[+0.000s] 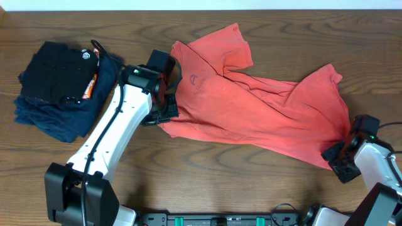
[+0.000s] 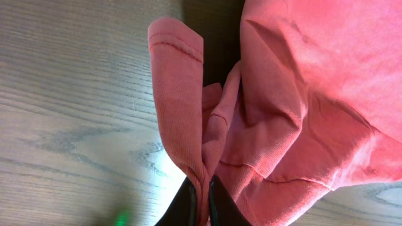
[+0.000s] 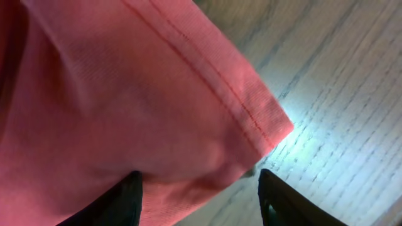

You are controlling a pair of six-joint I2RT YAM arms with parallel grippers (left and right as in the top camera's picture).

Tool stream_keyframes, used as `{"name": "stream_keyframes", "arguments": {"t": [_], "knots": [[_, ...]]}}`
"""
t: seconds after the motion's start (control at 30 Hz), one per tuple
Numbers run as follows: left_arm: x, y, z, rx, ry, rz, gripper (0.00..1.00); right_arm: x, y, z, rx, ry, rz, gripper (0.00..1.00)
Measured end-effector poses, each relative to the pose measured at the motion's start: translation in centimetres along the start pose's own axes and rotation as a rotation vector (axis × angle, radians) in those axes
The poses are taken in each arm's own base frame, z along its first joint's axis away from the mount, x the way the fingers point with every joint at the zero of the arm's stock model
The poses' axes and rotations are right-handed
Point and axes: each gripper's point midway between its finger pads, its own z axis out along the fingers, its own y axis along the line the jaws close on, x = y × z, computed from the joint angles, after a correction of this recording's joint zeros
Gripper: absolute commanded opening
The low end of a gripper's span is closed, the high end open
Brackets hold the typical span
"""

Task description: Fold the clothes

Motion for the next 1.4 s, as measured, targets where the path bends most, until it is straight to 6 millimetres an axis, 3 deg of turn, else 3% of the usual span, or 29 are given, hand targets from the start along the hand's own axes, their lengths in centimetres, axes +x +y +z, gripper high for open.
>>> {"name": "stream_keyframes", "arguments": {"t": [0.07,0.13,0.3,0.57,0.63,0.73,0.87,1.03,1.4], "knots": [[0.0,0.0,0.0,0.000,0.000,0.000,0.06,-0.3,0.1,0.1,-0.010,-0.023,0.013,0.53],[0.0,0.0,0.0,0.000,0.001,0.000,0.06,-0.5,0.3,0.2,-0.024,-0.045,0.023,0.43],[0.1,0.1,0.0,-0.003,0.005,-0.002,0.06,-1.1,0.9,0.4,-0.065,-0.087,0.044,0.02],[1.5,0.7,-0.1,-0.029,0.060,0.006,0.06,-0.6,0.4,-0.1,-0.033,-0.048,-0.001,0.01],[2.2,1.0,-0.2,-0.037,0.092,0.027,0.06,-0.8,0.5,-1.4,-0.020,-0.016,-0.036,0.01],[2.7,1.4,-1.2,-0.041,0.121,0.055,0.06,-3.3,2.0,-5.0,-0.061,-0.043,-0.083,0.01],[2.1,1.2,-4.8,0.022,0.082,0.078,0.06,-7.1,3.9,-11.6,-0.130,-0.126,-0.147,0.01],[1.1,1.2,-12.0,0.156,-0.083,0.090,0.06,-9.0,4.7,-18.3,-0.193,-0.199,-0.232,0.01],[2.8,1.5,-23.5,0.374,-0.423,0.109,0.06,-10.1,4.4,-26.2,-0.260,-0.323,-0.315,0.01]]}}
